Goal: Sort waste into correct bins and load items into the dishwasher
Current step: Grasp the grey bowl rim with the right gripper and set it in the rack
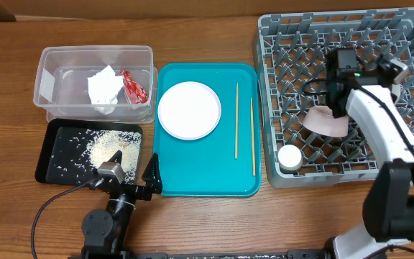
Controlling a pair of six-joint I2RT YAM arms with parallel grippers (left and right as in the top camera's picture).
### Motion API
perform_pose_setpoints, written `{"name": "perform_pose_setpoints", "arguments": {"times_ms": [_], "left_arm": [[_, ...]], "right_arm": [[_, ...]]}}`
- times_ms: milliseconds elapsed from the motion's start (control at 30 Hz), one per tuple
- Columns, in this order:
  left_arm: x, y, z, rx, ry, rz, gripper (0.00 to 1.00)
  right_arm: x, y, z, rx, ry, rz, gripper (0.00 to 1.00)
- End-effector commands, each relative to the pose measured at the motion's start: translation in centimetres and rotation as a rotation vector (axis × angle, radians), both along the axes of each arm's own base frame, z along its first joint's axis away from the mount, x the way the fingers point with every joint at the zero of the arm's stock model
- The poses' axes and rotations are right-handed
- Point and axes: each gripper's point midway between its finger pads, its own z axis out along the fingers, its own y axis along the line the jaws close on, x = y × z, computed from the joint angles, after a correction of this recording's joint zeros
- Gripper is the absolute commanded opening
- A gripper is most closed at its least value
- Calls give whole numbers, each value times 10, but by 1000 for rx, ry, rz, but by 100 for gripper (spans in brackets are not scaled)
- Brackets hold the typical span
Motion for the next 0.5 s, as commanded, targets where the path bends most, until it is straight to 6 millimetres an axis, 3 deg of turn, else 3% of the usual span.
{"name": "perform_pose_setpoints", "arguments": {"times_ms": [0,100,200,233,300,467], "left_arm": [[-1,-3,0,-10,-3,-16,100],[-1,-3,0,-10,-3,-16,100],[-1,-4,0,-10,-3,-17,100],[-1,-3,0,-10,-3,-16,100],[-1,-3,0,-10,-3,-16,100],[-1,-4,0,-10,-3,-17,100]], "right_arm": [[14,10,-8,-17,71,83,4],[34,23,-2,-47,65,167,4],[38,34,-1,-56,68,200,4],[36,29,20,-178,47,159,4],[33,24,32,-250,33,126,4],[31,16,38,-282,19,93,4]]}}
